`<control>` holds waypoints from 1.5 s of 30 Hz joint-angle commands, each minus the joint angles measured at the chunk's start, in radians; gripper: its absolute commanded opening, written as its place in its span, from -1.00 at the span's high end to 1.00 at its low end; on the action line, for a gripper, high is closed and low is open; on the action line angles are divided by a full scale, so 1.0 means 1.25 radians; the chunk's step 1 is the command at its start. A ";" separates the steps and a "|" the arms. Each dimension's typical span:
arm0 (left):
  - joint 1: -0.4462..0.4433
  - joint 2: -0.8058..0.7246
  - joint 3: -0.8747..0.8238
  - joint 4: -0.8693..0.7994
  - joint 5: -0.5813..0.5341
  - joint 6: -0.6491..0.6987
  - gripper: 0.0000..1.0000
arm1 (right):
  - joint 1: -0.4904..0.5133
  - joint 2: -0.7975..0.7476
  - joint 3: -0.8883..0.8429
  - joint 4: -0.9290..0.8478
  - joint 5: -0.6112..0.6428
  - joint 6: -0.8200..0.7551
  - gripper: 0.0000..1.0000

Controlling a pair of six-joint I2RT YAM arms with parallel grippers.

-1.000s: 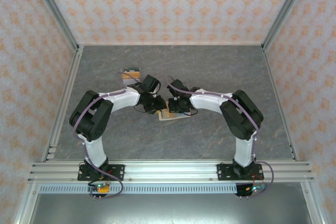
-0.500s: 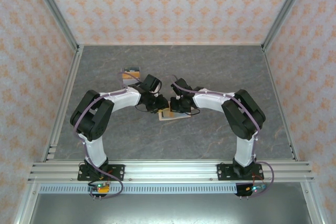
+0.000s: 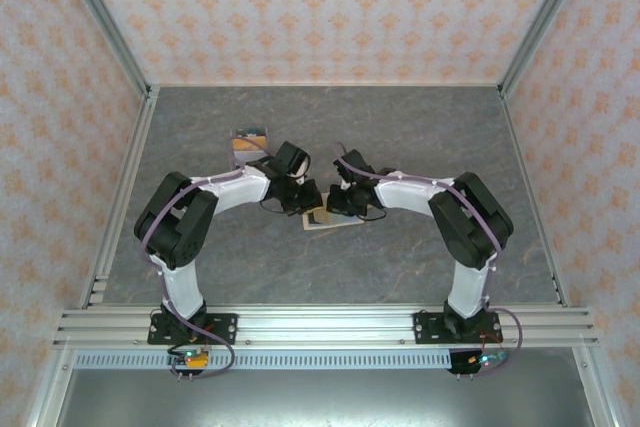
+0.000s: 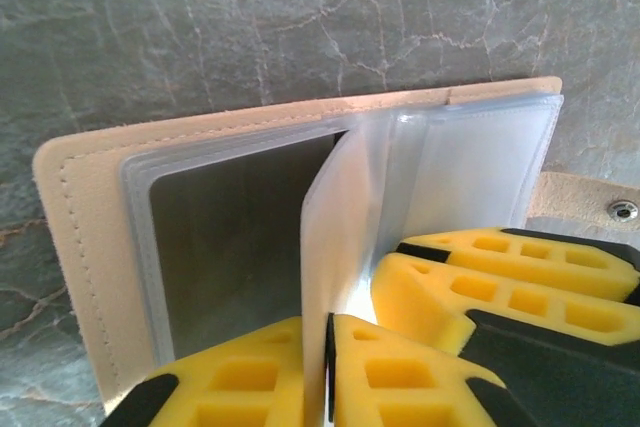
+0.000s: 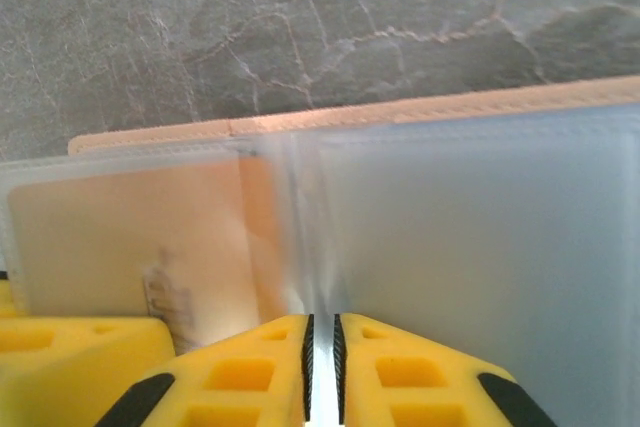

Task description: Take the credit cards out of the card holder

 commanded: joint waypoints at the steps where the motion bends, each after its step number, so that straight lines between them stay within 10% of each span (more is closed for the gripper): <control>1: -0.001 -0.026 0.025 -0.099 -0.071 0.043 0.78 | -0.010 -0.063 -0.020 -0.030 0.032 0.005 0.60; 22: -0.038 0.012 0.091 0.078 0.113 -0.061 0.02 | -0.014 -0.305 -0.134 -0.020 0.258 0.025 0.35; 32: 0.009 -0.052 0.017 0.009 -0.022 -0.049 0.10 | -0.015 -0.226 -0.086 -0.026 0.136 -0.030 0.50; 45: 0.011 -0.006 -0.036 0.103 0.028 -0.087 0.39 | -0.014 -0.064 -0.006 -0.055 0.088 -0.028 0.63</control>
